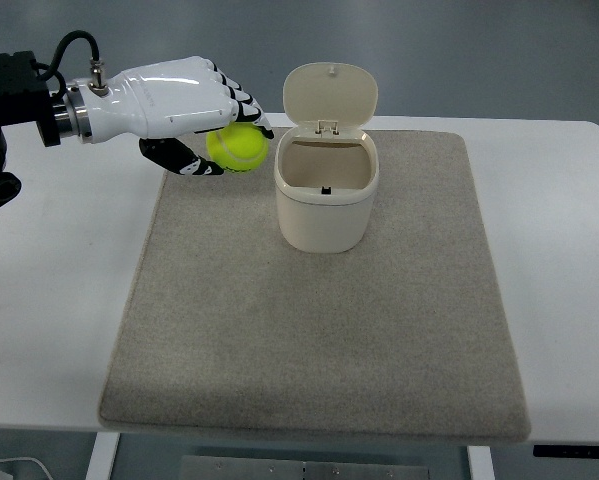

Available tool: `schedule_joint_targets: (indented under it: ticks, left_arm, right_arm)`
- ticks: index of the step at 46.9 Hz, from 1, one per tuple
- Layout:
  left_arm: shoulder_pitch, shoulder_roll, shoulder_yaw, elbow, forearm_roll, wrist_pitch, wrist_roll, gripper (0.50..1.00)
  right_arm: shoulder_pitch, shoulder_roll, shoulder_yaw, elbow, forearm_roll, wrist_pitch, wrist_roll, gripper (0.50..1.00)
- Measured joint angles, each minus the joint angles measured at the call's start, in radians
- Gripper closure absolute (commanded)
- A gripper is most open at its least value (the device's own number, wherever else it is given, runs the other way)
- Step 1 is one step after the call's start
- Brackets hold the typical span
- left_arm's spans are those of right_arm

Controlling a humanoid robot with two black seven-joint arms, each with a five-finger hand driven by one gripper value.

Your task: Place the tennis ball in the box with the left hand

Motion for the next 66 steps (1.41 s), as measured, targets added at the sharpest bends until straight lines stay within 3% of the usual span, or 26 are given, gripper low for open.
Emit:
schedule_joint_targets:
  ticks: [16, 29, 34, 38, 44, 48, 54, 58, 66]
  left_arm:
    - [-0.019, -0.203, 0.011, 0.1, 0.212, 0.01, 0.004, 1.0]
    - [-0.029, -0.274, 0.011, 0.127, 0.231, 0.029, 0.005, 1.0]
    - [-0.029, -0.285, 0.011, 0.145, 0.232, 0.031, 0.006, 0.902]
    - [-0.019, -0.306, 0.01, 0.162, 0.233, 0.045, 0.007, 0.761]
    - [-0.012, -0.314, 0.01, 0.167, 0.233, 0.062, 0.007, 0.654]
    - [-0.012, -0.314, 0.01, 0.167, 0.233, 0.063, 0.007, 0.617]
    - [-0.01, -0.304, 0.008, 0.167, 0.227, 0.064, 0.007, 0.611]
    - [-0.005, -0.284, 0.008, 0.163, 0.219, 0.065, 0.006, 0.532]
    - [0.022, -0.238, 0.007, 0.144, 0.198, 0.105, 0.004, 0.51]
  right_arm:
    - [0.0, 0.0, 0.0, 0.0, 0.0, 0.0, 0.0, 0.56]
    - [0.0, 0.0, 0.0, 0.0, 0.0, 0.0, 0.0, 0.562]
    - [0.0, 0.0, 0.0, 0.0, 0.0, 0.0, 0.0, 0.562]
    - [0.0, 0.0, 0.0, 0.0, 0.0, 0.0, 0.0, 0.56]
    - [0.0, 0.0, 0.0, 0.0, 0.0, 0.0, 0.0, 0.562]
    - [0.0, 0.0, 0.0, 0.0, 0.0, 0.0, 0.0, 0.562]
    - [0.0, 0.0, 0.0, 0.0, 0.0, 0.0, 0.0, 0.562]
    - [0.0, 0.0, 0.0, 0.0, 0.0, 0.0, 0.0, 0.562]
    - [0.0, 0.0, 0.0, 0.0, 0.0, 0.0, 0.0, 0.562]
